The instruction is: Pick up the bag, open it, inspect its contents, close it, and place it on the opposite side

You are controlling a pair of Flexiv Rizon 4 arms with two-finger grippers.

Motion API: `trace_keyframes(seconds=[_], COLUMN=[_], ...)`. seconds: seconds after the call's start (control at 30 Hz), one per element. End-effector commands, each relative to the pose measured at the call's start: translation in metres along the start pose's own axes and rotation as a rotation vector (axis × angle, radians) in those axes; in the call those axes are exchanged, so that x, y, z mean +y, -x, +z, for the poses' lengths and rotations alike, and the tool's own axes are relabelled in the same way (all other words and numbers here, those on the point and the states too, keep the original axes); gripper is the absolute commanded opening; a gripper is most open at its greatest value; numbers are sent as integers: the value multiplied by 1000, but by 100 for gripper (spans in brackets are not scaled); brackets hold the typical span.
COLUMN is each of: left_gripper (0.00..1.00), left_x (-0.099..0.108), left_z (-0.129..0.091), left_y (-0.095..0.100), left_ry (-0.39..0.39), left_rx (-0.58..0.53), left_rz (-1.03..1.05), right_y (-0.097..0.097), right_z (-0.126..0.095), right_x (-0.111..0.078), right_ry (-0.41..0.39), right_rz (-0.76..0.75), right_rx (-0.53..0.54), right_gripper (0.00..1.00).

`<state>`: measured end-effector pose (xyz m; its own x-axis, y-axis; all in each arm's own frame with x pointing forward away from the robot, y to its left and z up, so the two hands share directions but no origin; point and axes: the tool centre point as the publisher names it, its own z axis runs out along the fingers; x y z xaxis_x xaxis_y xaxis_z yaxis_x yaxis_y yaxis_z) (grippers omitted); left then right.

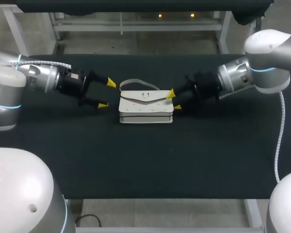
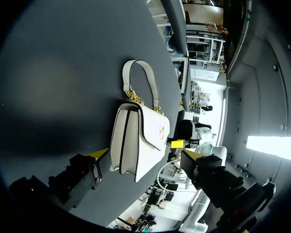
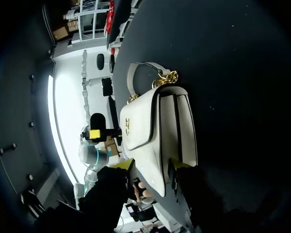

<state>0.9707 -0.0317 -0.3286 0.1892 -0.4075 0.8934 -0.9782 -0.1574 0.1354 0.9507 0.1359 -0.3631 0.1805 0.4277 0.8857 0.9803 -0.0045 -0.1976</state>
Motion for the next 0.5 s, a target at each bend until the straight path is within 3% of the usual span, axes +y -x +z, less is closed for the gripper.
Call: trace_keyframes(seconds=[0.03,0.17,0.3,0.5], left_gripper=[100,100,100,100], left_x=[7,7,7,5], left_z=[-4,-7,-10,-14], left_y=[2,4,5,7], left_ry=[-19,-12,-5,-3], left_rx=[-1,-14,-29,-48], left_rz=[-5,-6,-9,-19], right_y=[-1,2,4,6], right_z=[3,5,5,5], right_x=[3,6,7,7], right_ry=[-8,-21,-36,-58], right_rz=[6,15,21,25], right_rx=[-14,-20,-26,-34], right_gripper=[34,26,10,5])
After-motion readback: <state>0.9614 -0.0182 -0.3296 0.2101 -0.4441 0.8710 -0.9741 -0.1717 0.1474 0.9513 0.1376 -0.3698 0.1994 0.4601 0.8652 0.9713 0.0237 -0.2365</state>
